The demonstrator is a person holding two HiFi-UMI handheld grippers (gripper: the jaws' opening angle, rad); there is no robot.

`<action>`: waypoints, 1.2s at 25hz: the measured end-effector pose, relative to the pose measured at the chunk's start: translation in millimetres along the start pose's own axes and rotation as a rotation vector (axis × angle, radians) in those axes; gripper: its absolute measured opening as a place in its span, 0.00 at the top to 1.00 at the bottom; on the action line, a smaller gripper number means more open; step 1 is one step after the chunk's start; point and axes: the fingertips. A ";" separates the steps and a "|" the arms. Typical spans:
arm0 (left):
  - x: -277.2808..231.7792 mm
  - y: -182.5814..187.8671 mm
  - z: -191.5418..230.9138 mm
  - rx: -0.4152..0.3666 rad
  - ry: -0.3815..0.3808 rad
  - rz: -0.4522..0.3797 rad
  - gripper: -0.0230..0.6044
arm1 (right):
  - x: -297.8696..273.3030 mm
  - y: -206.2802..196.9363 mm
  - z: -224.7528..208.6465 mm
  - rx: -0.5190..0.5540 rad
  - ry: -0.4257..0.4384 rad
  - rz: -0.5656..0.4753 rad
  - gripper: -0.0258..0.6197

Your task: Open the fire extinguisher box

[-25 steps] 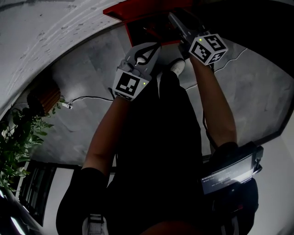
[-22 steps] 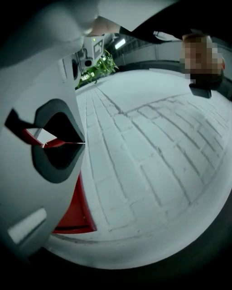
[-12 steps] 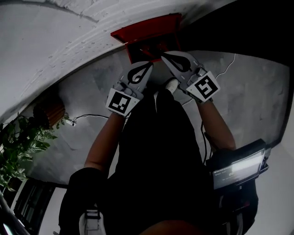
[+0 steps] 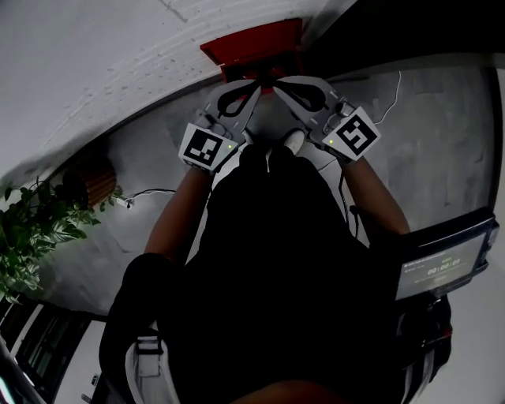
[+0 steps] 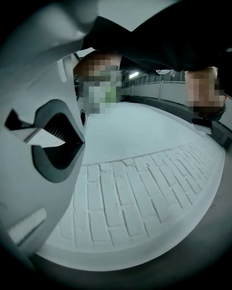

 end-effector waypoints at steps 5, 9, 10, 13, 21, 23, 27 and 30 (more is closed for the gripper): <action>15.5 15.3 0.3 -0.014 0.031 -0.024 0.96 | -2.6 4.5 24.0 0.022 0.033 -0.007 0.95; 21.6 29.2 -8.1 0.010 0.031 -0.041 0.96 | 0.5 18.1 40.9 0.034 0.064 -0.041 0.95; 22.9 32.1 -9.8 0.022 0.028 -0.044 0.96 | 1.5 21.3 43.7 0.033 0.068 -0.047 0.95; 25.7 44.9 -10.1 0.061 0.019 -0.047 0.96 | 3.3 32.4 48.6 0.032 0.073 -0.056 0.95; 30.0 71.1 -2.5 0.066 0.022 -0.081 0.96 | 9.3 47.4 44.0 0.078 0.055 -0.058 0.95; 30.0 73.6 -1.5 0.056 0.022 -0.085 0.96 | 9.2 44.7 42.3 0.097 0.044 -0.047 0.95; 29.1 75.5 -2.3 0.038 0.018 -0.088 0.96 | 7.4 43.2 39.4 0.100 0.038 -0.040 0.95; 30.1 76.0 -2.9 0.034 0.020 -0.087 0.96 | 6.7 42.6 38.6 0.099 0.040 -0.038 0.95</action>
Point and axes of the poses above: the fingertips, and each gripper's own axes: x backward along the fingers, z to its left, y out of its top, and after that the axes turned 14 degrees about -x, right-handed
